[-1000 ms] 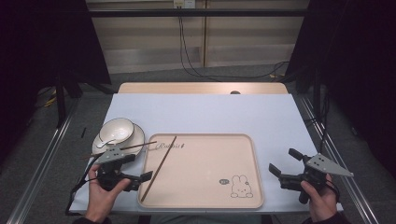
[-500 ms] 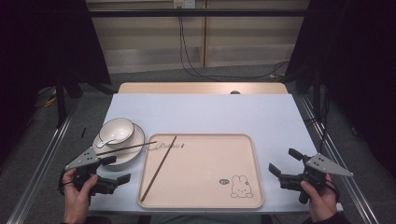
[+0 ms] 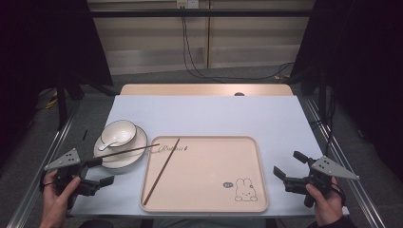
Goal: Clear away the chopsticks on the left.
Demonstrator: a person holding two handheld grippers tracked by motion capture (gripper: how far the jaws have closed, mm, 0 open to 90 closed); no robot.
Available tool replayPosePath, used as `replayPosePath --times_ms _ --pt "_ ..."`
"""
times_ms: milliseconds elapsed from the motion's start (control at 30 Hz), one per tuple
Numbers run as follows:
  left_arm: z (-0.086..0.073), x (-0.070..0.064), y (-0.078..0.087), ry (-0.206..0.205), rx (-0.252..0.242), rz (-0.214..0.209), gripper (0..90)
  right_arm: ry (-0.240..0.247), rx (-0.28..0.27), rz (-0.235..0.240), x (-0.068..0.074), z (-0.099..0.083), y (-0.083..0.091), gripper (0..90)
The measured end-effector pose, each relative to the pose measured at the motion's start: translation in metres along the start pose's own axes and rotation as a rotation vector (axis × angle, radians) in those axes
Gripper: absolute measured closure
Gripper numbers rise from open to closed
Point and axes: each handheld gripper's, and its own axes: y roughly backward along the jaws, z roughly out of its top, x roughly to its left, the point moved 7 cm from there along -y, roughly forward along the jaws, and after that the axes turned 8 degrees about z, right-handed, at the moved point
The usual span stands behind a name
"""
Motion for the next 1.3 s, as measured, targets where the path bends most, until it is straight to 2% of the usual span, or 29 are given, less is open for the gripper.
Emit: replayPosePath --times_ms 33,67,167,200,233,300,367,467,533,567,600,667,733,833,1000,1067,1100,1200,1233,1267,1300 --pt "-0.001 0.004 0.000 0.002 0.000 -0.003 5.7 -0.002 0.001 0.001 0.000 0.000 0.000 3.2" --pt "-0.002 0.008 0.001 -0.021 0.007 -0.006 5.7 -0.002 0.000 0.000 0.000 0.000 0.000 3.2" --pt "-0.001 0.019 0.000 -0.036 0.026 0.036 8.3 0.000 0.002 0.000 0.000 0.000 0.000 3.3" --pt "-0.001 0.022 -0.001 -0.022 0.035 0.041 8.4 0.002 0.001 -0.001 0.000 0.000 0.000 3.4" --pt "0.000 0.025 -0.001 -0.028 0.038 0.045 8.9 -0.001 0.001 -0.001 0.000 0.000 0.000 3.5" --pt "0.001 0.031 0.000 -0.063 0.039 0.054 13.8 -0.001 0.001 0.001 0.000 0.000 0.000 3.5" --pt "0.003 0.035 0.000 -0.072 0.033 0.055 17.1 0.000 0.001 0.001 0.000 0.000 0.000 3.6" --pt "0.004 0.042 0.000 -0.109 0.043 0.051 26.5 0.001 0.002 0.001 0.000 0.000 0.000 3.7" --pt "0.004 0.047 -0.002 -0.141 0.055 0.068 32.5 0.004 0.002 0.002 0.000 0.000 0.000 3.7" --pt "0.005 0.049 -0.004 -0.144 0.054 0.064 34.6 0.005 0.001 0.002 0.000 0.000 0.000 3.6" --pt "0.006 0.052 -0.005 -0.143 0.057 0.081 36.6 0.007 0.001 0.000 0.000 0.000 0.000 3.7" --pt "0.007 0.056 -0.008 -0.147 0.060 0.070 40.9 0.007 0.001 0.001 0.000 0.000 0.000 3.7" --pt "0.007 0.060 -0.012 -0.163 0.088 0.082 44.5 0.009 0.001 0.000 -0.001 0.000 0.000 3.7" --pt "0.007 0.064 -0.019 -0.204 0.126 0.078 49.8 0.006 0.002 0.002 0.000 0.000 0.000 3.7" --pt "0.008 0.067 -0.025 -0.235 0.145 0.069 57.3 0.008 0.001 0.001 0.000 0.000 0.000 3.7" --pt "0.006 0.066 -0.028 -0.244 0.161 0.049 59.2 0.004 0.004 0.006 0.000 0.000 0.000 3.7" --pt "0.005 0.066 -0.028 -0.260 0.173 0.052 60.1 0.006 0.002 0.003 0.000 0.000 0.000 3.7" --pt "0.004 0.064 -0.031 -0.271 0.172 0.037 63.8 0.006 0.002 0.003 0.000 0.000 0.000 3.7" --pt "0.004 0.064 -0.031 -0.289 0.189 0.049 65.5 0.005 0.000 0.001 0.000 0.000 -0.001 3.7" --pt "0.003 0.063 -0.032 -0.296 0.194 0.040 67.3 0.008 0.000 0.001 -0.001 0.000 -0.001 3.7" --pt "0.003 0.062 -0.033 -0.292 0.185 0.037 68.6 0.006 0.001 0.002 0.000 0.000 -0.001 3.7"
